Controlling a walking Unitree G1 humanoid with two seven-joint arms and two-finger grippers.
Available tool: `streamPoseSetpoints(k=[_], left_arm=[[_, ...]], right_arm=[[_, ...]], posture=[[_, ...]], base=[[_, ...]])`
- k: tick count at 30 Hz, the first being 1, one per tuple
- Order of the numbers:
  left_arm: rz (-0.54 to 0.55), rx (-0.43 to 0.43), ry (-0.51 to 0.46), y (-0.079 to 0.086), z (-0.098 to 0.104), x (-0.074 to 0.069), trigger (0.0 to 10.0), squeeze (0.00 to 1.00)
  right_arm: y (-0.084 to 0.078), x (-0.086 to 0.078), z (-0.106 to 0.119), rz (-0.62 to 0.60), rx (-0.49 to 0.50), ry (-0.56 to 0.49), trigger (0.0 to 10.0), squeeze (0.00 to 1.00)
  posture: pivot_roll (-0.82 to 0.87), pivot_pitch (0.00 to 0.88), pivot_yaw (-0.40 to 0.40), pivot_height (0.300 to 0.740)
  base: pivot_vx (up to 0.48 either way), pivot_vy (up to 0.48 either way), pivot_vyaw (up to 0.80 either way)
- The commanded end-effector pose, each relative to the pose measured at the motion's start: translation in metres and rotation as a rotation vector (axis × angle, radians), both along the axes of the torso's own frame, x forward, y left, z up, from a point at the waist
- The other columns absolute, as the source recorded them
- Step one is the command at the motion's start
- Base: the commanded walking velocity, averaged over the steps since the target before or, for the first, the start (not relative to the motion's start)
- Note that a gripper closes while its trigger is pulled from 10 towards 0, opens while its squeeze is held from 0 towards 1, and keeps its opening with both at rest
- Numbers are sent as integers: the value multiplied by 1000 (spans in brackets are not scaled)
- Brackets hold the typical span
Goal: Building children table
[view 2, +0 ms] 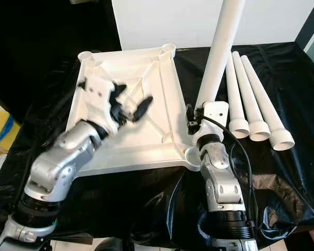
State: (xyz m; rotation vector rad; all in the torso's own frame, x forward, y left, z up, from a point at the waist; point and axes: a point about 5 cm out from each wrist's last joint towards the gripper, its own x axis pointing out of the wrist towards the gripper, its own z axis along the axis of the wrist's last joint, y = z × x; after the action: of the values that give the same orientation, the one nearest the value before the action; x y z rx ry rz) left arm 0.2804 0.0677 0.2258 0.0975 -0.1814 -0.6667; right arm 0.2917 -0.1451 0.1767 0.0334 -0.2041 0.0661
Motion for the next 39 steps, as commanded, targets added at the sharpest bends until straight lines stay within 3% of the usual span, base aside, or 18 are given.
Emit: streamPoseSetpoints(k=[1, 2, 3, 6, 9, 13, 29, 39], left_arm=[[-210, 69, 24, -13, -19, -19, 10000, 0], [-210, 69, 24, -13, -19, -19, 10000, 0], [-297, 62, 66, -16, -25, -29, 10000, 0], [-297, 62, 66, -16, -25, -29, 10000, 0], [-393, 62, 118, -17, -32, -41, 10000, 0], [-421, 72, 135, -17, -36, -46, 10000, 0], [-408, 90, 109, -14, -41, -49, 10000, 0], [-407, 92, 103, -14, -39, -47, 10000, 0]], right_arm=[[6, -13, -2, 67, 16, -13, 10000, 0], [6, -13, -2, 67, 16, -13, 10000, 0], [6, -19, -6, 87, 16, -4, 10000, 0], [6, -19, -6, 87, 16, -4, 10000, 0], [3, -27, -13, 106, 14, 12, 10000, 0], [0, -32, -19, 120, -4, 26, 10000, 0], [-15, -42, -44, 103, -58, 61, 10000, 0], [-9, -38, -43, 144, -82, 12, 10000, 0]], posture=[[-51, 122, 55, 740], [-51, 122, 55, 740], [-54, 123, 53, 740], [-54, 123, 53, 740], [-57, 124, 57, 740], [-61, 128, 60, 740], [-59, 143, 74, 740], [-60, 148, 90, 740]], base=[[0, 0, 0], [0, 0, 0], [0, 0, 0], [0, 0, 0], [0, 0, 0], [0, 0, 0], [0, 0, 0], [0, 0, 0]])
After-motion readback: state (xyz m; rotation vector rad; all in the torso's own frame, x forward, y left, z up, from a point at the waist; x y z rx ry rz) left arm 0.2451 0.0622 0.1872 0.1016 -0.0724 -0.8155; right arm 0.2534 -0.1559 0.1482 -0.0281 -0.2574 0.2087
